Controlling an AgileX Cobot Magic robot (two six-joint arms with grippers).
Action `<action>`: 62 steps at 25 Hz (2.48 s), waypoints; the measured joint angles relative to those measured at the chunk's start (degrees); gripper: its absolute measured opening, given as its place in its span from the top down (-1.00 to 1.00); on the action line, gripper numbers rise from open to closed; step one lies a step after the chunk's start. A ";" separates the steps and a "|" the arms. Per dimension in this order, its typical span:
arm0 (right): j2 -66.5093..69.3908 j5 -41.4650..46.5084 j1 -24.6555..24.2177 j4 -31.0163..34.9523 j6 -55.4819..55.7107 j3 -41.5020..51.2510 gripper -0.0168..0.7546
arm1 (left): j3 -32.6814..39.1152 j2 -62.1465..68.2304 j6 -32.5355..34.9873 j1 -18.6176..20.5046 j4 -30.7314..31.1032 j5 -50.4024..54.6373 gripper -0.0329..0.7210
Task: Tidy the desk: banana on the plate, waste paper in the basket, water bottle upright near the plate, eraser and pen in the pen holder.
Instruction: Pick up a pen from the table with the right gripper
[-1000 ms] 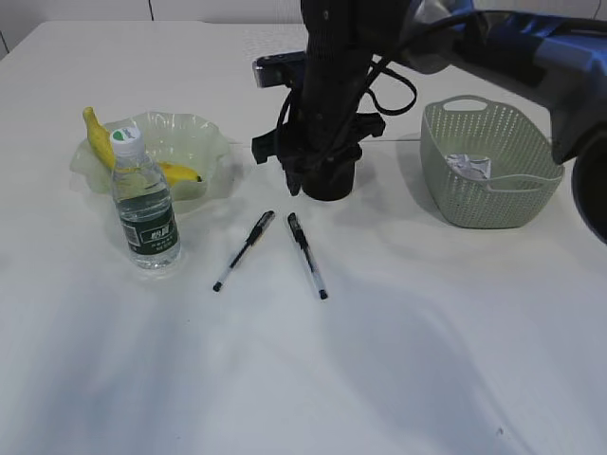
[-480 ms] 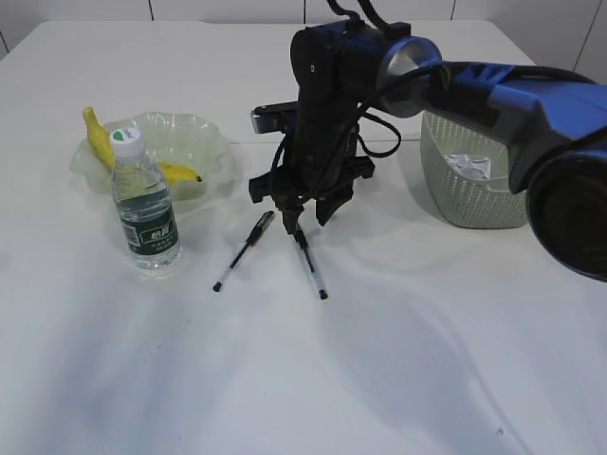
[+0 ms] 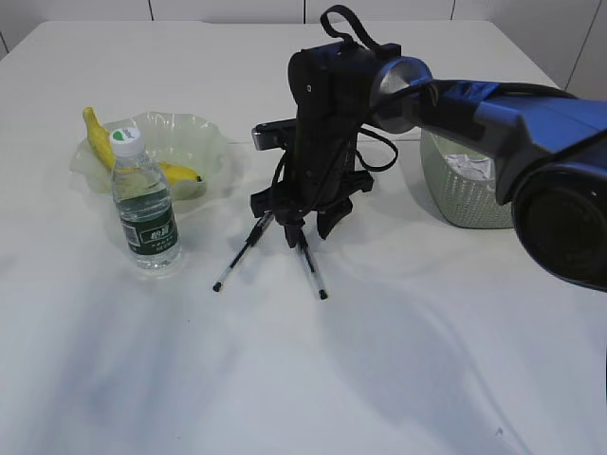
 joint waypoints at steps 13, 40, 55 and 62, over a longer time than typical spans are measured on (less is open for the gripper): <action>2.21 -0.10 0.00 0.09 0.00 -0.13 0.00 | 0.12 0.95 0.00 0.00 0.00 0.00 -0.55; 2.71 -0.33 0.00 1.26 -0.01 -0.26 0.42 | 0.12 1.87 0.00 0.00 0.00 0.00 -0.55; 2.85 -0.47 0.00 1.66 -0.12 -0.74 0.81 | 0.12 1.87 0.00 0.00 0.00 0.00 -0.55; 2.84 -0.47 0.00 1.76 -0.12 -2.47 0.81 | 0.12 1.87 0.00 0.00 0.00 0.00 -0.55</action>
